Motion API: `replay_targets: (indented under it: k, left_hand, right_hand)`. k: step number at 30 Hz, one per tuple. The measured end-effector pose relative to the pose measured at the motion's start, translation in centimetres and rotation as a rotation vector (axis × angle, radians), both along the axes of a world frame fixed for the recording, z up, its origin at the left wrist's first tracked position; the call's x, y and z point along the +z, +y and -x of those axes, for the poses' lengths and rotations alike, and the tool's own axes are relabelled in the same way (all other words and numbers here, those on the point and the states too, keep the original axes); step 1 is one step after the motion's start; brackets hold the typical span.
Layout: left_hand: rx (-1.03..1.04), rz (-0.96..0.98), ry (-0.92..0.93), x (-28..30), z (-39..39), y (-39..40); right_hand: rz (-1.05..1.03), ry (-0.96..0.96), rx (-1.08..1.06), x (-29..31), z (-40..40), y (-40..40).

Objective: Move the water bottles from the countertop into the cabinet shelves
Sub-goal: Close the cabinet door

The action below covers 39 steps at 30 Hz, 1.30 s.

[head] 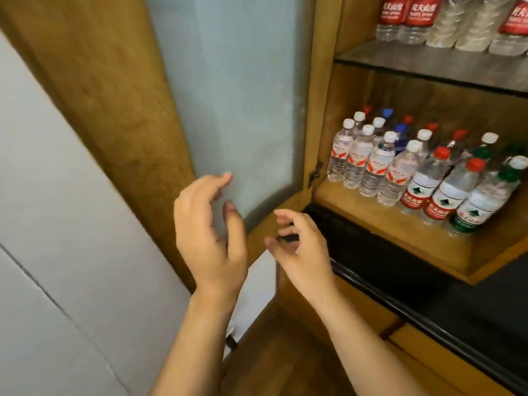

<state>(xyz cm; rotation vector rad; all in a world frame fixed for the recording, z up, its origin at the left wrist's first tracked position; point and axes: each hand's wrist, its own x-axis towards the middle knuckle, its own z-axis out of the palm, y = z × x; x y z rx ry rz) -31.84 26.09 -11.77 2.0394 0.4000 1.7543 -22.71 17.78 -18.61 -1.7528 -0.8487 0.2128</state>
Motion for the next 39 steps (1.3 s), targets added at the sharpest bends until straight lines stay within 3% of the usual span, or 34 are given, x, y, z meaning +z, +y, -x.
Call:
replay_targets:
  k: [4,5,8,13,19,28,33,39]
  left_hand:
    - [0.168,-0.171,-0.145,2.4,3.6,3.9]
    - [0.169,-0.115,-0.131,3.4,4.1,4.7]
    - [-0.082,0.408,-0.047,5.6,4.5,6.6]
    - [-0.214,0.383,-0.005,3.1,4.7,8.4]
    - [-0.356,0.508,-0.064,3.6,5.8,9.5]
    - [-0.555,0.303,-0.016,2.1,6.1,4.4]
    - [-0.599,0.038,0.078,1.3,3.8,-0.2]
    - [-0.854,-0.224,0.211,3.1,-2.4,-5.5]
  right_hand:
    - [-0.058,0.025,0.16,0.9,5.2,5.0]
    - [-0.05,0.017,0.176,1.3,6.3,6.1]
    - [-0.053,-0.012,0.193,2.1,8.8,8.7]
    - [0.069,-0.082,0.08,2.3,10.4,11.9]
    - [0.062,-0.213,-0.129,1.6,11.5,13.0]
    - [0.002,-0.193,-0.257,0.3,11.4,7.6]
    - [-0.081,-0.099,-0.323,0.4,10.2,1.7]
    - [-0.16,0.034,-0.518,0.0,8.3,-6.5]
